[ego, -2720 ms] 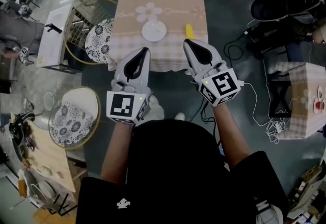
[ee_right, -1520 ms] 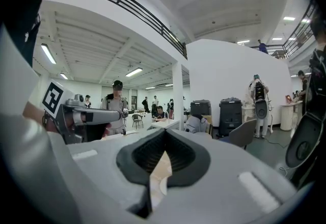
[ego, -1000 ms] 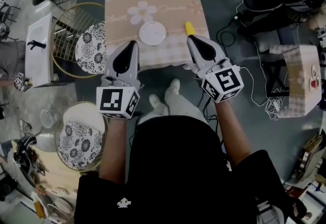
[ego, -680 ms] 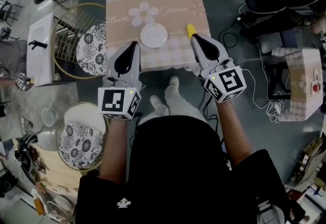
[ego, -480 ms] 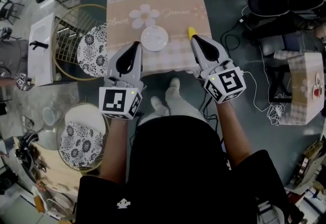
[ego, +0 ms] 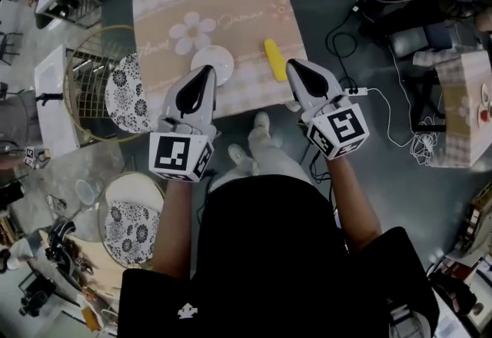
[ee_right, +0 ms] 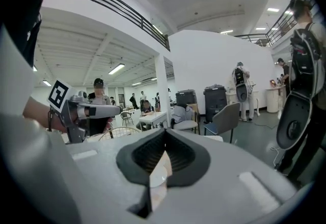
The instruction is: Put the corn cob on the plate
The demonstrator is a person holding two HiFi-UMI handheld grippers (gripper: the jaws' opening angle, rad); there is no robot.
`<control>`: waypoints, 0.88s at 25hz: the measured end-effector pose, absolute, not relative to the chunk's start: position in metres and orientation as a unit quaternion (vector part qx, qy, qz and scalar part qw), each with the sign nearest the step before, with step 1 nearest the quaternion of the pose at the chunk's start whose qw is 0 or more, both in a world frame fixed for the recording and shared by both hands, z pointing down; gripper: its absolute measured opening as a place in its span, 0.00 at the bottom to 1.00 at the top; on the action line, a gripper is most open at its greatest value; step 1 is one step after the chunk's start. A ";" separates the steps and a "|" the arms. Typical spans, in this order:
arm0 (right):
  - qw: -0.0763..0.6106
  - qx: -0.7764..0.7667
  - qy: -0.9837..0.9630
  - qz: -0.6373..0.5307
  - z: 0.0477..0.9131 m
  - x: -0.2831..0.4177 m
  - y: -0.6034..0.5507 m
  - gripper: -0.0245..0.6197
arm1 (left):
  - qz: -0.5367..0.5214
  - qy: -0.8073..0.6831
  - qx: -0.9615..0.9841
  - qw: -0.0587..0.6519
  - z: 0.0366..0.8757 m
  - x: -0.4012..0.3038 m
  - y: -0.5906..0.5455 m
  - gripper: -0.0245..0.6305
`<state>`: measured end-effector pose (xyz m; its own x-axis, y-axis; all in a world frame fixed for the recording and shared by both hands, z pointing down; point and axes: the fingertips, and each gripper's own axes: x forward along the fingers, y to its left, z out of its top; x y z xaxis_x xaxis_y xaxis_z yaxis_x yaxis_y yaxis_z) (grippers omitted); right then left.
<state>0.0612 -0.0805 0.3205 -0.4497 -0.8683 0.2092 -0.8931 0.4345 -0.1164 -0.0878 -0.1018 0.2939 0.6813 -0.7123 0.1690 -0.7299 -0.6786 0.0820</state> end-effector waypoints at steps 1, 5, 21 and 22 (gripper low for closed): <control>0.058 0.527 -0.840 0.112 0.326 0.068 -0.080 0.04 | 0.068 -0.386 0.917 0.073 0.298 -0.079 -0.105 0.05; 0.054 0.545 -0.825 0.138 0.348 0.091 -0.077 0.04 | 0.084 -0.363 0.925 0.077 0.311 -0.050 -0.118 0.05; 0.068 0.538 -0.819 0.187 0.405 0.125 -0.088 0.04 | 0.123 -0.352 0.923 0.098 0.343 -0.007 -0.135 0.05; 0.071 0.539 -0.817 0.191 0.408 0.126 -0.087 0.04 | 0.123 -0.350 0.923 0.102 0.346 -0.005 -0.135 0.05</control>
